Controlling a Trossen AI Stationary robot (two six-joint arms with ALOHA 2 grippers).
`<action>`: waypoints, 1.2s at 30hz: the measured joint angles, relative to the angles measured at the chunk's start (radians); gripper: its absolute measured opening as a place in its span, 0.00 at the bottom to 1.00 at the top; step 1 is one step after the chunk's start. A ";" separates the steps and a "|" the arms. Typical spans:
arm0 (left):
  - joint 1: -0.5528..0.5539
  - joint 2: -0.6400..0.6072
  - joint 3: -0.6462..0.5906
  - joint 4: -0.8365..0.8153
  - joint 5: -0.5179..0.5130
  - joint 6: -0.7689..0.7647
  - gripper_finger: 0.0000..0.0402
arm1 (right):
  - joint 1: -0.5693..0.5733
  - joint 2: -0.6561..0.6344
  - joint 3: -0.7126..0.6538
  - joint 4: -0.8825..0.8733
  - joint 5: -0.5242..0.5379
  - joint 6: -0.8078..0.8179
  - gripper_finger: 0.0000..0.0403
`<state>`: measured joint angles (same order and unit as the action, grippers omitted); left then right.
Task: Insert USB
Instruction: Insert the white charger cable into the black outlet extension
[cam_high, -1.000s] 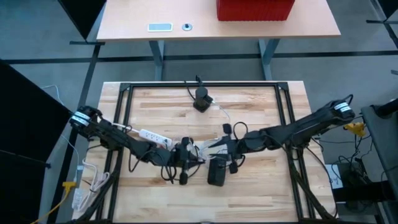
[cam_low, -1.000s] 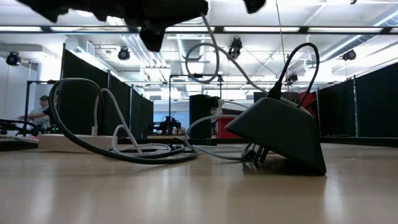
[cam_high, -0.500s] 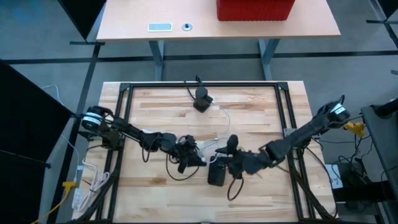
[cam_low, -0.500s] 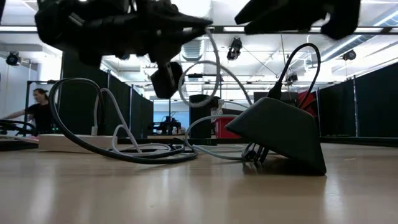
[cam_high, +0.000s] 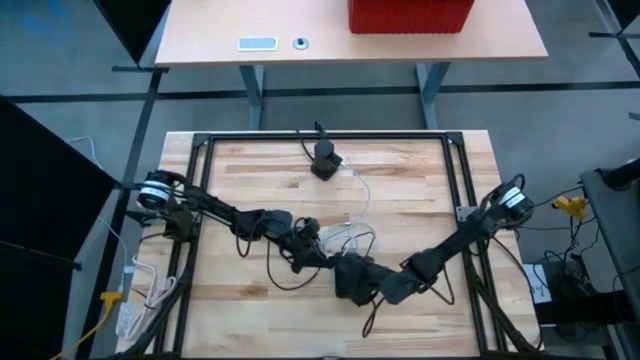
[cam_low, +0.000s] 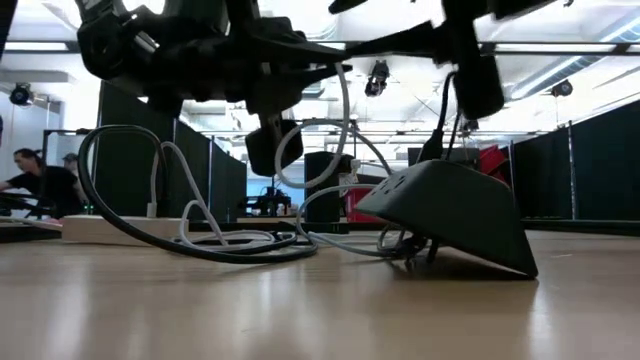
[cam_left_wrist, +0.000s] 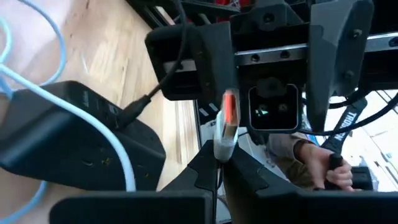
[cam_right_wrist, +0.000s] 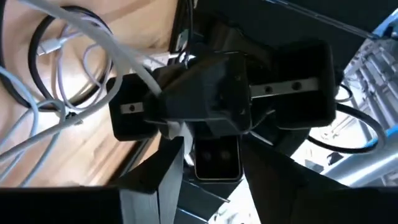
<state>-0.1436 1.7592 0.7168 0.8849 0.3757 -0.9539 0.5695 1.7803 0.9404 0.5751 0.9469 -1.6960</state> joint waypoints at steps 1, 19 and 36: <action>0.000 -0.002 0.000 -0.001 0.006 0.003 0.00 | 0.000 0.009 0.007 0.000 0.005 -0.002 0.37; -0.002 -0.021 0.006 0.062 0.080 0.006 0.00 | 0.037 0.028 0.040 -0.002 0.041 -0.101 0.29; -0.029 -0.020 0.033 0.054 0.088 0.023 0.00 | 0.022 0.026 0.076 -0.016 -0.016 -0.084 0.27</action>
<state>-0.1725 1.7388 0.7497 0.9393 0.4635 -0.9305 0.5918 1.8065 1.0164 0.5594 0.9310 -1.7801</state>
